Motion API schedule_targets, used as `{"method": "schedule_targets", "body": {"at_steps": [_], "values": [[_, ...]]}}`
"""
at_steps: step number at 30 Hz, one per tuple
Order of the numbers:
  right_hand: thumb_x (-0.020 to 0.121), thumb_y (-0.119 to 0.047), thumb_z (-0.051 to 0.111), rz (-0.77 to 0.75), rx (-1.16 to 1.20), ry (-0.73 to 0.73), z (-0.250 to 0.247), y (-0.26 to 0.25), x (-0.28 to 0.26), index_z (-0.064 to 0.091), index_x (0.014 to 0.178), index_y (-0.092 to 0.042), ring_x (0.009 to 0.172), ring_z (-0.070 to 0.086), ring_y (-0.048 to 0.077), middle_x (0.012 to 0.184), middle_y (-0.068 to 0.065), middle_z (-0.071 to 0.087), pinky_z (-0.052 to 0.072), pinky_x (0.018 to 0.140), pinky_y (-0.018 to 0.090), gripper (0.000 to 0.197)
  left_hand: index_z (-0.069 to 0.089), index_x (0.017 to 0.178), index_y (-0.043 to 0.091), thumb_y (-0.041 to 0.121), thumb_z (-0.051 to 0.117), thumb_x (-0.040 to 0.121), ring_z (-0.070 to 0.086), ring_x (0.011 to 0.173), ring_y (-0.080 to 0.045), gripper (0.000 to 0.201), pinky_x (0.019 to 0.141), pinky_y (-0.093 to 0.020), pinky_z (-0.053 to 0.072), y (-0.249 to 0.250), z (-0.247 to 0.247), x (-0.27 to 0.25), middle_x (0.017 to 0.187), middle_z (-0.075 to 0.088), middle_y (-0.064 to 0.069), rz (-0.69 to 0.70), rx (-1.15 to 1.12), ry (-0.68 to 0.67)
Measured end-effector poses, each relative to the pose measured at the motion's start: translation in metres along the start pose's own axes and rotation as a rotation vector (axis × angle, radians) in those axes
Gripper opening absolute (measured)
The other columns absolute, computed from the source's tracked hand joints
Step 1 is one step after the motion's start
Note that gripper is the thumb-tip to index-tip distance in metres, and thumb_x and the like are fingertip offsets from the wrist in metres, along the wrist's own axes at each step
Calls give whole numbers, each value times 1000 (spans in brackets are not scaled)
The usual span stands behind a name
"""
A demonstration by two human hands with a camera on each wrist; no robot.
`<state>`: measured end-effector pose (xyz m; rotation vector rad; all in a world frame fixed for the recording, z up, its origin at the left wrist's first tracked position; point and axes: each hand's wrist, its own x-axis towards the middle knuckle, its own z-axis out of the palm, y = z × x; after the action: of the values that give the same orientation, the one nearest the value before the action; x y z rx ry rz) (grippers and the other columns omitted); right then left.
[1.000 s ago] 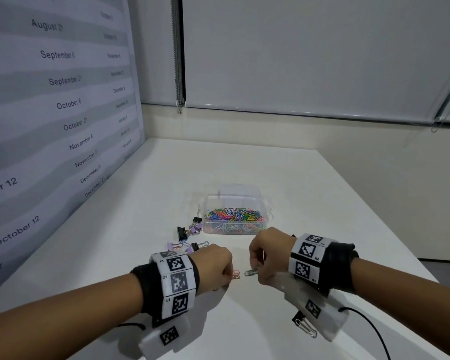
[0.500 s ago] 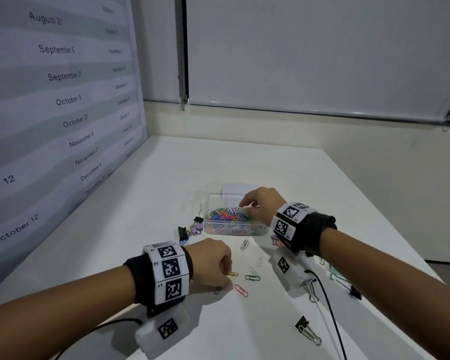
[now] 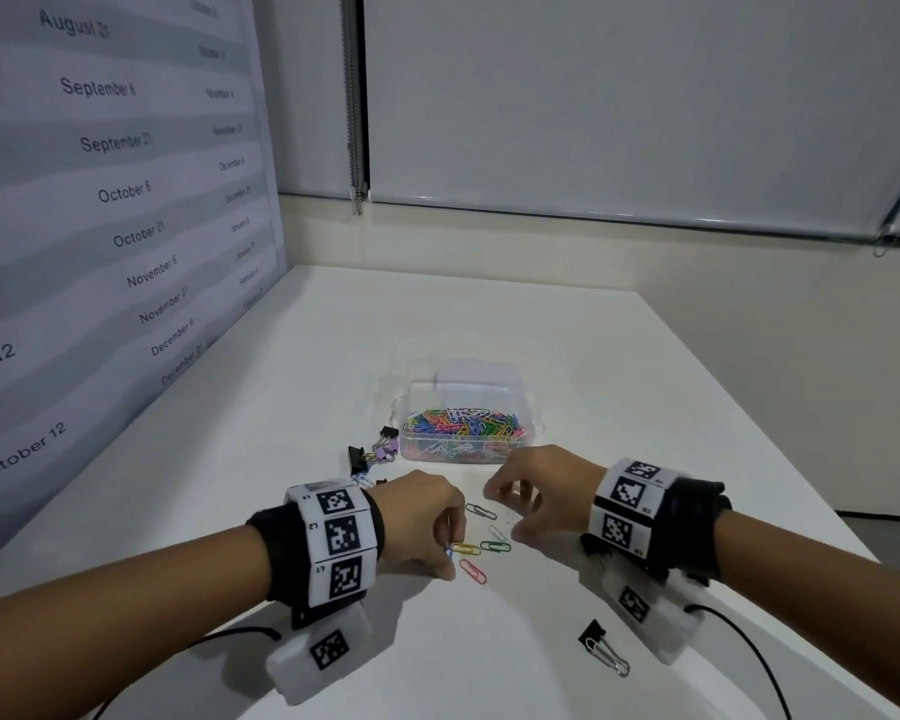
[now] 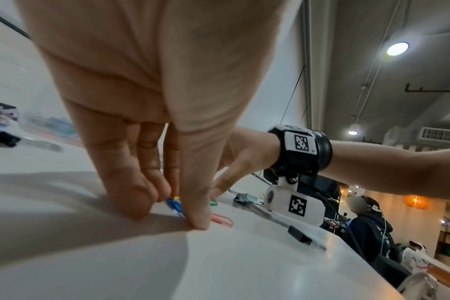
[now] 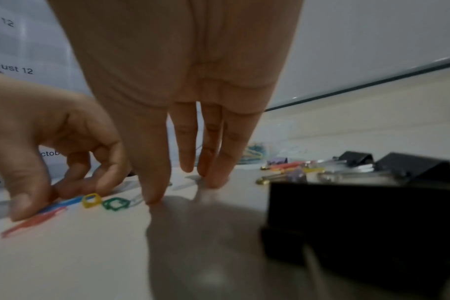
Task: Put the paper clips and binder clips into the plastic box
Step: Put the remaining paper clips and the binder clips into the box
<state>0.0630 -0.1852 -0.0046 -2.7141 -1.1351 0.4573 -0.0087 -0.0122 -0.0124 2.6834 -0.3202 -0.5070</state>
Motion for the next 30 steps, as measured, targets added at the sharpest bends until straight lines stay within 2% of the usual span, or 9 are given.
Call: {"method": "schedule_targets", "body": {"at_steps": [4,8,12,15,18,21,24,28,30], "values": [[74,-22,73,33,80,10,5,-8,4,65,103,-18,81,51,10,89,-3,57,39,70,19,30,64,93,13,27,74,75,59,83,-15,25,80,-33,49,11,1,5,95,71,-3,5,67,9],[76,-19,71,11,35,-1,5,-15,5,67,97,-12,79,49,10,87,2,61,32,56,9,23,66,94,14,28,71,78,63,96,-20,22,73,-28,44,20,2,6,100,71,-4,15,138,37],[76,-8,64,-29,23,-4,-4,-12,1,66,98,-14,73,50,9,86,-1,62,37,58,13,23,60,102,15,31,73,75,58,99,-21,34,72,-27,39,18,6,5,108,61,-4,49,169,48],[77,-6,60,-21,-9,30,-9,-6,-1,65,98,-16,73,51,10,86,-8,54,42,65,18,24,46,122,18,39,73,73,51,110,-23,60,84,-33,43,15,9,2,120,46,-3,8,194,90],[77,-7,62,-15,-17,13,-7,-3,-1,68,99,-18,73,51,8,89,-4,61,43,74,19,25,41,130,18,46,72,71,46,116,-21,72,93,-37,46,13,9,3,123,43,-2,1,192,108],[74,-9,66,10,14,37,-3,-3,0,72,89,-17,68,52,7,88,-1,70,45,72,22,18,47,127,19,45,72,72,47,116,-21,65,89,-33,44,14,8,9,123,44,-2,26,168,62],[74,-14,68,34,28,24,-3,-2,-1,73,82,-16,60,51,1,68,-10,61,48,72,24,9,54,123,22,38,72,75,51,111,-17,54,81,-23,36,16,6,12,120,50,-2,89,139,30],[73,-17,71,42,13,47,-1,-2,-5,73,78,-14,64,55,6,78,-1,72,52,73,28,6,63,113,20,30,72,77,57,96,-13,39,74,-19,36,16,6,13,109,64,0,127,92,57],[72,-20,73,57,5,49,0,-1,-7,72,75,-13,66,56,7,74,-1,70,53,73,29,8,66,107,17,24,71,77,60,91,-14,32,72,-20,38,15,6,13,102,70,-1,112,85,95]]}}
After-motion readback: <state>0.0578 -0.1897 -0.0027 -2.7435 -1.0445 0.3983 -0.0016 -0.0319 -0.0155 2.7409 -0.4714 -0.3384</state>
